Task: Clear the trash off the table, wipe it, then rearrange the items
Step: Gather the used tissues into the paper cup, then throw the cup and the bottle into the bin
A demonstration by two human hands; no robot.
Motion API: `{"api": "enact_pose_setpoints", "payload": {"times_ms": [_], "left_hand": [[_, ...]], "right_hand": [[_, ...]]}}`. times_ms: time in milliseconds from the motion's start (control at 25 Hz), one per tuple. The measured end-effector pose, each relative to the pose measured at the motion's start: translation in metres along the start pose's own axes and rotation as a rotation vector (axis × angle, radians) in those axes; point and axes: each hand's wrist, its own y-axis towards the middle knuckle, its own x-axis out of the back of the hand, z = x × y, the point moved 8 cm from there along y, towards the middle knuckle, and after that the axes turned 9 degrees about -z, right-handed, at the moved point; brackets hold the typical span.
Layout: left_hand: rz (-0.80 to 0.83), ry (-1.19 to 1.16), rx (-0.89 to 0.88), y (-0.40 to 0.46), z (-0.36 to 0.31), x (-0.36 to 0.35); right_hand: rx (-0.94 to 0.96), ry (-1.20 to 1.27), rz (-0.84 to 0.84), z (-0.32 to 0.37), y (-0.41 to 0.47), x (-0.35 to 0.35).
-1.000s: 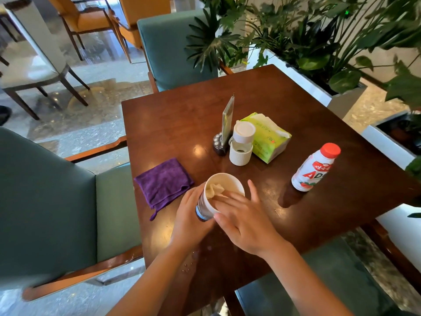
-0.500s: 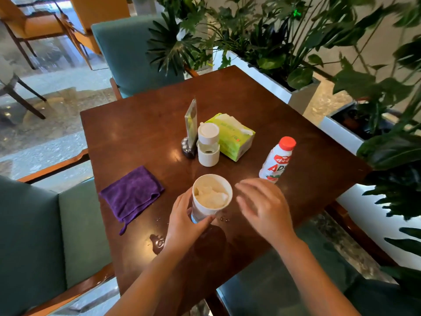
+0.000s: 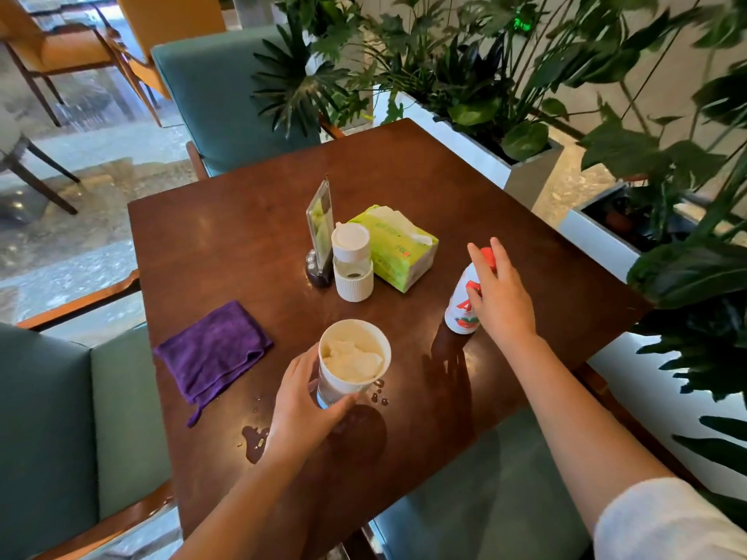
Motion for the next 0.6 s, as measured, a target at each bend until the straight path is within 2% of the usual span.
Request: {"api": "enact_pose_setpoints", "payload": {"times_ms": [280,440,600], "left_hand": [[-0.012,0.014,0.066,-0.003,0.012,0.000],[-0.048,-0.008,0.113,-0.005,0.018,0.013],[-0.157,0.002,0.170,-0.012,0.028,0.044]], "right_hand": [[0.030,0.285,-0.155,0.018,-0.006,0.009],[0.174,0.341,-0.185,0.052,-0.014,0.022],[0.266,0.449,-0.218,0.104,-0.036,0.036]]}}
